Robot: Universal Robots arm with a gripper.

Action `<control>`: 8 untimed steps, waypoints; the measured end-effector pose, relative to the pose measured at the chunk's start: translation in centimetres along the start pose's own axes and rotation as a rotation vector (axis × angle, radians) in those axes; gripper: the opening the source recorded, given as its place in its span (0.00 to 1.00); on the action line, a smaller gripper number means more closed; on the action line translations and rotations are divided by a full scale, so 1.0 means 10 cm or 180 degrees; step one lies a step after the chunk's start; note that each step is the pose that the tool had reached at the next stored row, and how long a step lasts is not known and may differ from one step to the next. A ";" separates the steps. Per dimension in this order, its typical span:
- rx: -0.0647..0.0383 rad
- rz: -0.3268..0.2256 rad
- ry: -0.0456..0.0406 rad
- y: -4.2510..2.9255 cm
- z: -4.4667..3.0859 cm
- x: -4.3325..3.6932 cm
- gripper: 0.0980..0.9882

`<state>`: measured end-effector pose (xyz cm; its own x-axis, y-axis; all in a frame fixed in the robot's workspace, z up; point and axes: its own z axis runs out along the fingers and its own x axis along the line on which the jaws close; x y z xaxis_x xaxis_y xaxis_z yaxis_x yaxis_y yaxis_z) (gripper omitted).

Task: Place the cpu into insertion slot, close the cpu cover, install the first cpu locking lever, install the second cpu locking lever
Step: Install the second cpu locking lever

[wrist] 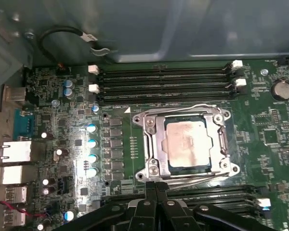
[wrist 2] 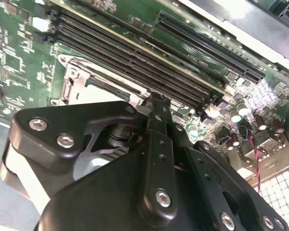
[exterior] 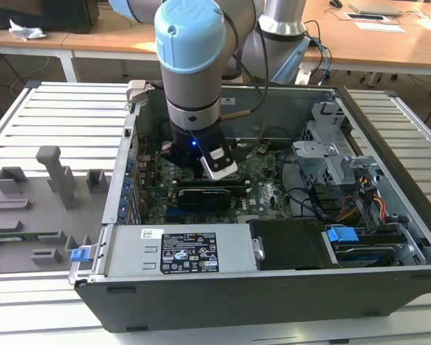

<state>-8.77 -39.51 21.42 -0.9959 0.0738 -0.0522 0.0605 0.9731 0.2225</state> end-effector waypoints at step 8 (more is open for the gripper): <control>-0.0060 -0.0005 0.0006 -0.037 0.103 0.059 0.01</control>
<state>-9.32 -39.59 20.30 -0.9961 0.0718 -0.0507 0.0576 0.9689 0.2406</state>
